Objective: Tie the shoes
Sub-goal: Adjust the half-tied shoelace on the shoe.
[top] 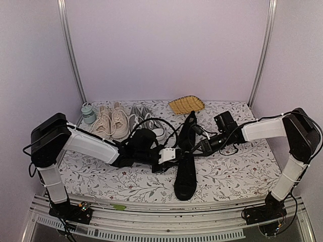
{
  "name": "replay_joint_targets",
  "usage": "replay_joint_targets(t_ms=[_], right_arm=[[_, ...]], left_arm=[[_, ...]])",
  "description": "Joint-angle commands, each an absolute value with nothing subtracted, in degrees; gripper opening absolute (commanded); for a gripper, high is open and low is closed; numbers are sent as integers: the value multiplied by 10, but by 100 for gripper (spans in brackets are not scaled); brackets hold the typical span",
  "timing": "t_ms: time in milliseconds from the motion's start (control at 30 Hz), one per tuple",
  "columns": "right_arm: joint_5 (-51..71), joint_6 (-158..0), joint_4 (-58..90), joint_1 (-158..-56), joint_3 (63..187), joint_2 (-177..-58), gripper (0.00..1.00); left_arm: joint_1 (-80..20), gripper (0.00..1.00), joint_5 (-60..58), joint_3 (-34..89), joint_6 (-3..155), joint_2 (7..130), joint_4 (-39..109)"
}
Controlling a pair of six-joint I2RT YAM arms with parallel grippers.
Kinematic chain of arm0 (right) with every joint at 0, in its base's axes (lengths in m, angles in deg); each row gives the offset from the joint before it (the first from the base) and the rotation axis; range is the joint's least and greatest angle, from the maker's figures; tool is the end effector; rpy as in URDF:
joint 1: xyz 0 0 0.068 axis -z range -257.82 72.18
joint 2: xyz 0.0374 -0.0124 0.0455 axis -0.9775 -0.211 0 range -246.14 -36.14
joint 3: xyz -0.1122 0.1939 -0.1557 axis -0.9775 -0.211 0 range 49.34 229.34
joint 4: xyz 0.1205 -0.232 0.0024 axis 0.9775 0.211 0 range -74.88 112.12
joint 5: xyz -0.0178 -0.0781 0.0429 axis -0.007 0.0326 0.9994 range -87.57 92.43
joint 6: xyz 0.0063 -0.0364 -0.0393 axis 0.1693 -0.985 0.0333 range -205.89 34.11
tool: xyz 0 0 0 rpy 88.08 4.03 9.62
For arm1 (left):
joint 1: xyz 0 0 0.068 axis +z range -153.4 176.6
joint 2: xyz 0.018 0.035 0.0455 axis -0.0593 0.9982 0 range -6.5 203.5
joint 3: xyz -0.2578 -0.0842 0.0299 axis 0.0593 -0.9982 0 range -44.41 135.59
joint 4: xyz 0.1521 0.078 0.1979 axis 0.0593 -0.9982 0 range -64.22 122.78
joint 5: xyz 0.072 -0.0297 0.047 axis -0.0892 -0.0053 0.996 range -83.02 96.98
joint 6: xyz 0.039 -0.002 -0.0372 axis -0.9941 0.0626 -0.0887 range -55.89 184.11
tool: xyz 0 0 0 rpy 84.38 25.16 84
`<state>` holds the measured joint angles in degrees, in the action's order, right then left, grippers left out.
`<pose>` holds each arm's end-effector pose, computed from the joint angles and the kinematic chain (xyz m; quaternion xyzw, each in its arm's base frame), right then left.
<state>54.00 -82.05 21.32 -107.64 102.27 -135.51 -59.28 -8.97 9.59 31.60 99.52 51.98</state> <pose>0.2754 0.1902 0.1613 -0.3275 0.7998 0.4780 0.1566 0.2062 -0.3217 0.1524 0.6538 0.5772 -0.2153 0.4394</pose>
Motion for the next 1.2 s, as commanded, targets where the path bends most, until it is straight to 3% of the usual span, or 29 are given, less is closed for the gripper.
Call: replay_joint_targets(t_ms=[0, 367, 567, 833, 1167], right_arm=[[544, -820, 212, -1074, 1020, -1345, 0], [545, -819, 215, -1073, 1023, -1350, 0], [546, -819, 215, -1074, 1025, -1354, 0], [549, -818, 216, -1074, 1029, -1355, 0], [557, -814, 210, -1074, 1036, -1377, 0]], left_arm=[[-595, 19, -106, 114, 312, 1020, 510], [-578, 20, -67, 143, 324, 1089, 552], [-579, 32, -78, 143, 328, 1088, 582], [-573, 24, -152, 81, 326, 996, 611], [-581, 15, -186, 122, 316, 1014, 575]])
